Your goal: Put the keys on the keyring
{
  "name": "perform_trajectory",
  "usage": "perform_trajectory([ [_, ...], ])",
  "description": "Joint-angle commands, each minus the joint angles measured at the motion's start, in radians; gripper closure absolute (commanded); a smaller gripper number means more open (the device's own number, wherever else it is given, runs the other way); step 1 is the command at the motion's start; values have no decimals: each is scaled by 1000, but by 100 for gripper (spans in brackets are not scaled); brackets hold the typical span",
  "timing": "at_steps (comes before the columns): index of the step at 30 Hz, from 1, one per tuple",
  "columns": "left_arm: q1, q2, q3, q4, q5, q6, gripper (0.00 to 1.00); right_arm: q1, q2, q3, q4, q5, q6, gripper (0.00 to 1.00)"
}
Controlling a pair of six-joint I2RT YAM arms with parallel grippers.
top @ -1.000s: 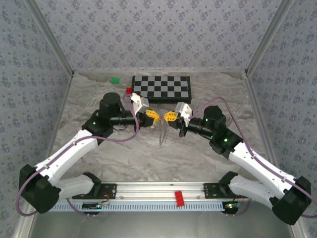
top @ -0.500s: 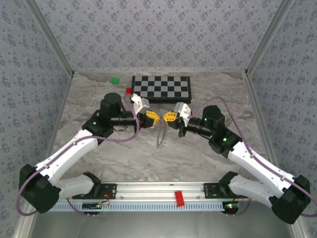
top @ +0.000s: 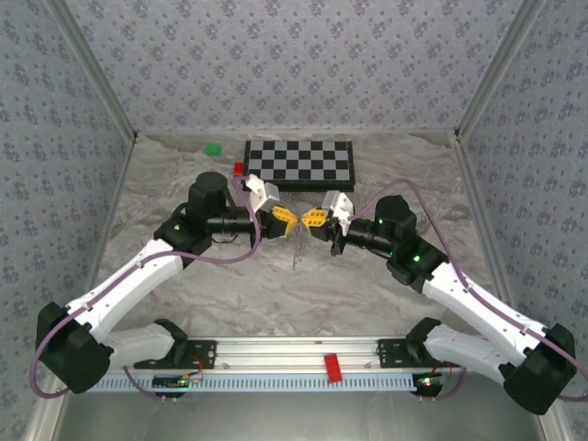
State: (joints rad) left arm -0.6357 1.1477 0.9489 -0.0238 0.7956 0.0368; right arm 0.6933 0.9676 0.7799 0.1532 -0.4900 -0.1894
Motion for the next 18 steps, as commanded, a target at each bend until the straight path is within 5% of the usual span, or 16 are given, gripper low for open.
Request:
perform_trajectory([
  [1,-14,-26,3,53,-3,12,100,-12,-17,5,22,12,24,100],
  [9,-22,-34,-36,104,-100,66,100,-18,-73,-34,51,58,-1,100],
  [18,-137,-26,-55,48,-411,312,100,1,-112,-52,44,104,-67,100],
])
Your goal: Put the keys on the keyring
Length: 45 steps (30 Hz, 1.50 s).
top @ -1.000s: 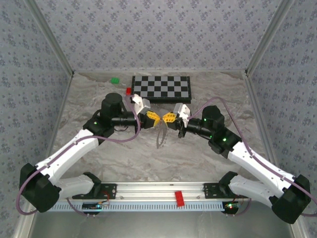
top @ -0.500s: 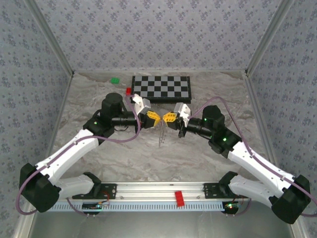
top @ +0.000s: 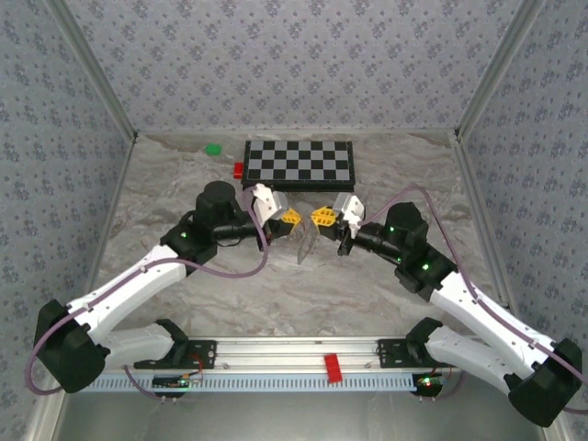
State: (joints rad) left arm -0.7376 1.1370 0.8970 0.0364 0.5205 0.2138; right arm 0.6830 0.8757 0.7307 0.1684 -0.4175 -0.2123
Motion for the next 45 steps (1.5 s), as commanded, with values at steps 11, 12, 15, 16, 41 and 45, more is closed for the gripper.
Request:
perform_trajectory([
  [11,-33,-104,43,-187,-161,227,100,88,-21,-80,144,85,-178,100],
  [12,-24,-106,48,-207,-136,237,100,100,-23,-87,150,101,-198,100],
  [15,-3,-105,69,-251,-72,242,100,123,-20,-113,189,124,-246,100],
  [16,1,-105,76,-265,-48,244,100,126,-14,-118,196,124,-258,100],
  [41,0,-146,79,-293,45,252,100,119,44,-91,237,13,-250,100],
  [45,1,-147,74,-296,43,253,100,121,39,-91,240,10,-241,100],
])
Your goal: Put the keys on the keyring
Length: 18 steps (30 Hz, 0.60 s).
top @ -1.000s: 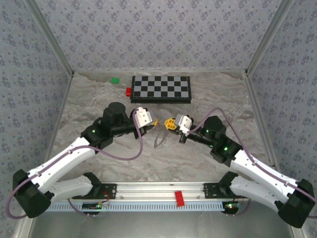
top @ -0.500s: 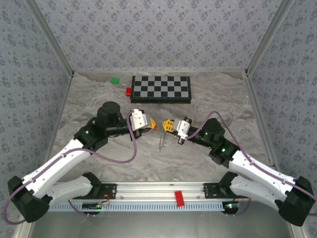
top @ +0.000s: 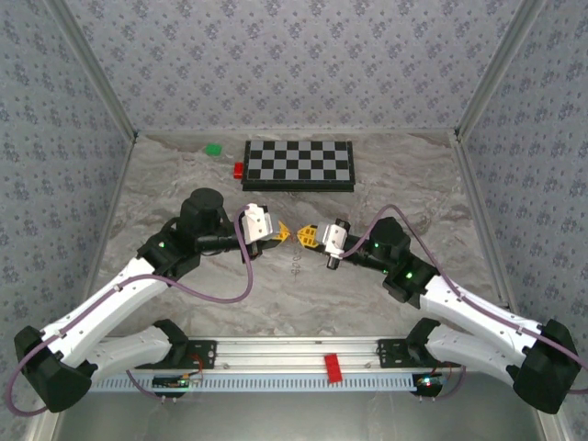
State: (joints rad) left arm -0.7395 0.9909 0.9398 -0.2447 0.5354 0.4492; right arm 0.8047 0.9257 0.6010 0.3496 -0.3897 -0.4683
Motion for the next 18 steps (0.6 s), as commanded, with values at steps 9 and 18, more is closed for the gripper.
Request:
perform_trajectory([
  [9,3,7,30,-17,30,19,100,1,-26,28,80,-9,27,100],
  [18,2,15,35,-23,40,19,100,4,-35,25,94,-14,36,100],
])
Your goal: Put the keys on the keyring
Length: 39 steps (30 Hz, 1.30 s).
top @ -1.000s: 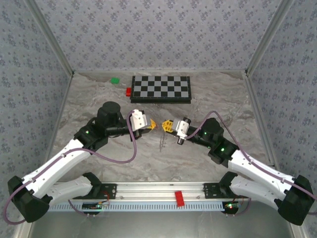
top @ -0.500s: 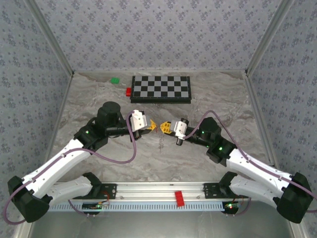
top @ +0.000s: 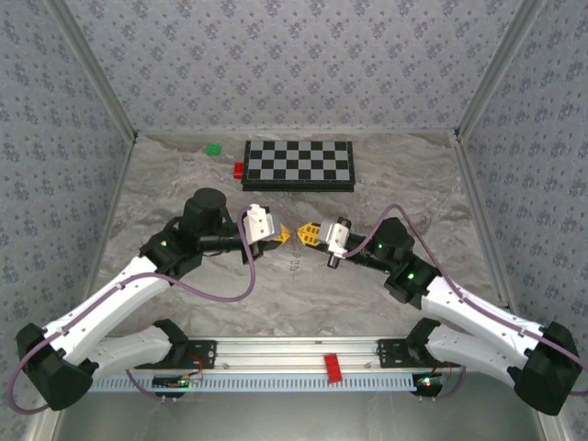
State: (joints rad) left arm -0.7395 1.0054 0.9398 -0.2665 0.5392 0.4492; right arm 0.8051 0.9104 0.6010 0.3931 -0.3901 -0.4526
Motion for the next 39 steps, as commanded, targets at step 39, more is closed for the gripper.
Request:
perform_trajectory([
  [39,16,7,49,-14,75,9,100,11,13,46,18,-38,11,100],
])
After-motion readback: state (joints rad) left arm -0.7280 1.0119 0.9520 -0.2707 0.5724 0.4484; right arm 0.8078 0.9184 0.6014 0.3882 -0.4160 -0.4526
